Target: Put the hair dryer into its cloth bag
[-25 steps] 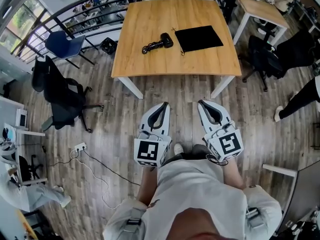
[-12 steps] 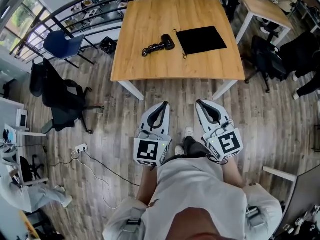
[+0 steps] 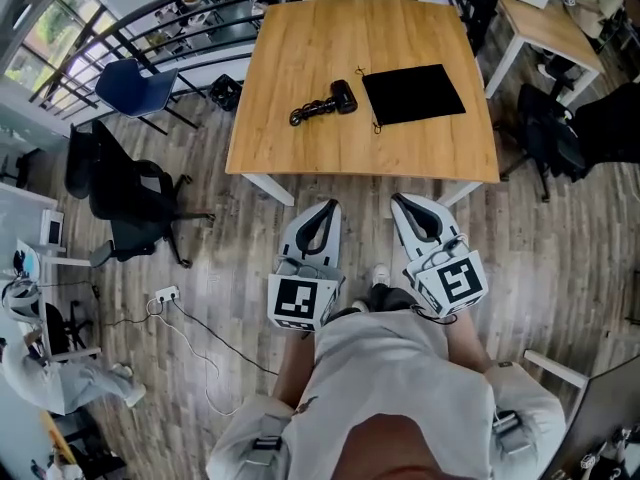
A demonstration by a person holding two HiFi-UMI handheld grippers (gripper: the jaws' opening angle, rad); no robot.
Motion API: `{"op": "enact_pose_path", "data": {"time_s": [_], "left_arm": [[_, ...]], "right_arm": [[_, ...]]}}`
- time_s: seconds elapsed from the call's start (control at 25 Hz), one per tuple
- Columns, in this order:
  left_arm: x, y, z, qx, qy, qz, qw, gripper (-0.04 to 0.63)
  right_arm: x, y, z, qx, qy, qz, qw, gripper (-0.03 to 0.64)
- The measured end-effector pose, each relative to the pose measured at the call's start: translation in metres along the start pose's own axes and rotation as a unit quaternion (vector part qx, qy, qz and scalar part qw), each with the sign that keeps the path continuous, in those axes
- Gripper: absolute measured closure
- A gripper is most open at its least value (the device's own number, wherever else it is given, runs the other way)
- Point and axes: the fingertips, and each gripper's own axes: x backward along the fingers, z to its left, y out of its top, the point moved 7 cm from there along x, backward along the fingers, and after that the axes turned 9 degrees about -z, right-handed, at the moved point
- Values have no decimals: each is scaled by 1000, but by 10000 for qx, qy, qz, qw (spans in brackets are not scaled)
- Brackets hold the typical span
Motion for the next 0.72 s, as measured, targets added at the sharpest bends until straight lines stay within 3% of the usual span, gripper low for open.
{"op": "enact_pose_path", "data": {"time_s": [0.72], "left_arm": [[-56, -7, -12, -176, 356, 200, 9990, 576]], "right_arm": [[-16, -13, -65, -201, 417, 14, 9989, 595]]}}
